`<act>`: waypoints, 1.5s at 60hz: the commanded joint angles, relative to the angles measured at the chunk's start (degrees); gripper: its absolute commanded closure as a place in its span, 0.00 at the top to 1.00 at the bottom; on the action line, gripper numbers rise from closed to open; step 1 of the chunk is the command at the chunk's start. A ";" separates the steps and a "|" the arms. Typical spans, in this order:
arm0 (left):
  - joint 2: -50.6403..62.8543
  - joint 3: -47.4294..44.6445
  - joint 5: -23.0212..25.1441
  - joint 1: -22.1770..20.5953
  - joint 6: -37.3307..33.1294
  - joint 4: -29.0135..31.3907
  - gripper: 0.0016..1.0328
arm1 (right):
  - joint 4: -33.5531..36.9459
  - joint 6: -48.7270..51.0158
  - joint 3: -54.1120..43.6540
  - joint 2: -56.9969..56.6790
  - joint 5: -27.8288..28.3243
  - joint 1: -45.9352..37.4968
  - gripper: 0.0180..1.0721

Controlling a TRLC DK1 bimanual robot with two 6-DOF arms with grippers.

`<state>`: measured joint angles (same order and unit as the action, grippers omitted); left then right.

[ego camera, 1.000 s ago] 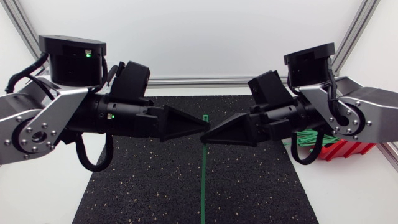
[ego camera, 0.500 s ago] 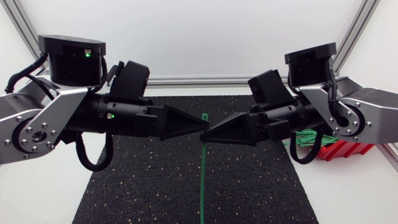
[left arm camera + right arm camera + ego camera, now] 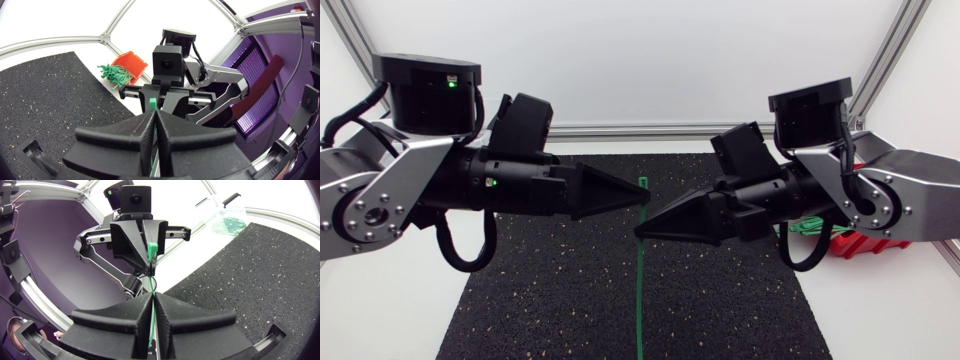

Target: Take a green cable tie from the red box, thread the tail through the head to close it, then place it in the transparent bin on the left.

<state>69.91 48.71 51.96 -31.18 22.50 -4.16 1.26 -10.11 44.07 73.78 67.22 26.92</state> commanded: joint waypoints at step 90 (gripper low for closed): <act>0.58 -0.28 -0.29 0.51 0.97 -3.48 0.15 | -3.89 -4.13 -2.06 -1.18 0.28 -1.78 0.06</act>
<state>69.91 48.71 51.90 -30.85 22.52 -6.59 -1.85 -13.10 43.75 73.43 67.29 25.39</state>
